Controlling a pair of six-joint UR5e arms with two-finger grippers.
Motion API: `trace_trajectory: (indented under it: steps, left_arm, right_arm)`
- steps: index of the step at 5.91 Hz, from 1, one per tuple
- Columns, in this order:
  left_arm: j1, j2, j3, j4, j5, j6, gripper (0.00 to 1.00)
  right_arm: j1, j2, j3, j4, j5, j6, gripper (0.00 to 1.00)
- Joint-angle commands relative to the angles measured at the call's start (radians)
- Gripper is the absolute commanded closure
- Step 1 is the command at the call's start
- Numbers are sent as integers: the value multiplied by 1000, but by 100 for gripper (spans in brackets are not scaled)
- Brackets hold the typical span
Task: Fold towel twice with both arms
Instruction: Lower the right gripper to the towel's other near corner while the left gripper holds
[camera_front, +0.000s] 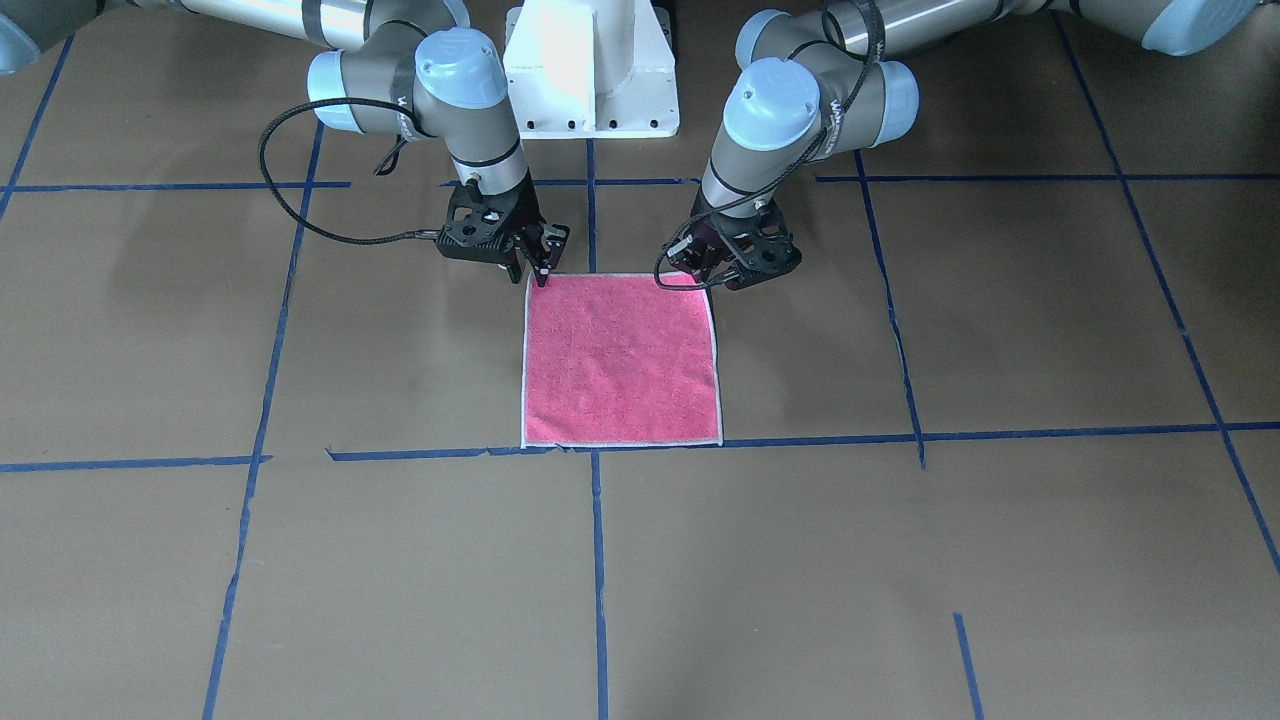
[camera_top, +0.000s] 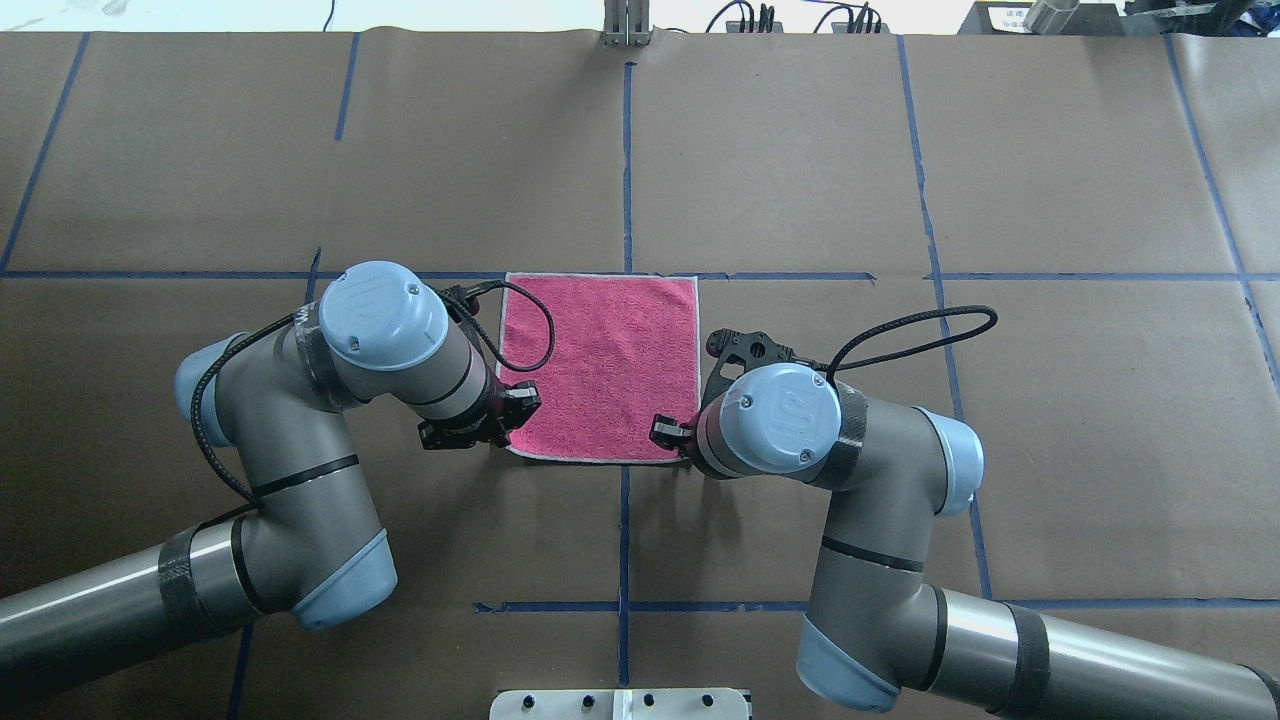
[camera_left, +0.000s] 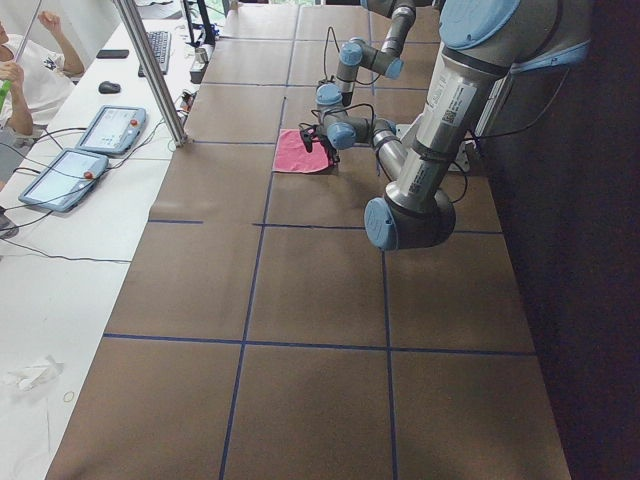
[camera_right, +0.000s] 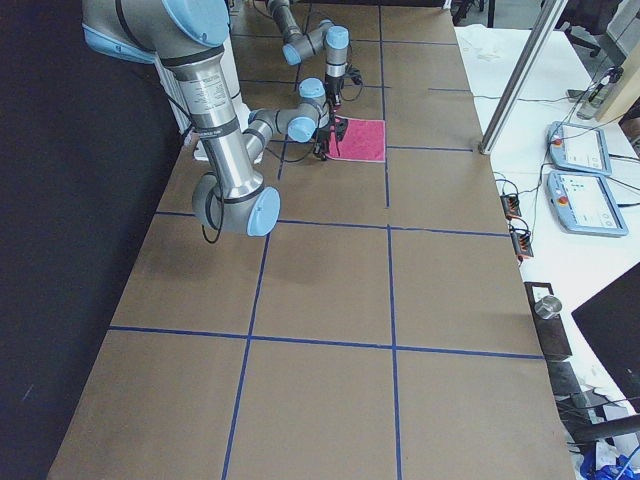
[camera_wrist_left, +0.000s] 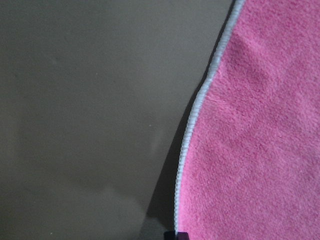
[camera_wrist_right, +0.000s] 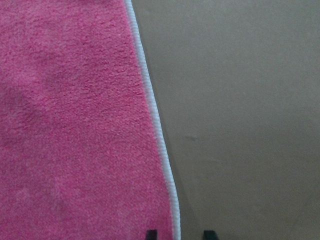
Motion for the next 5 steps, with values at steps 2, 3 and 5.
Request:
trace_trajectory:
  steps: [2,3,5]
  left_arm:
    - [-2,2,1,0,0,0,99]
    - [-2,2,1,0,0,0,99]
    - [-2,0,0,-2,0,0,99]
  right_arm:
    - [3,-1,2,1,1,-14,84]
    - [3,1,8,2,1,-13,92]
    - [12,1,37,2,1,-5,98]
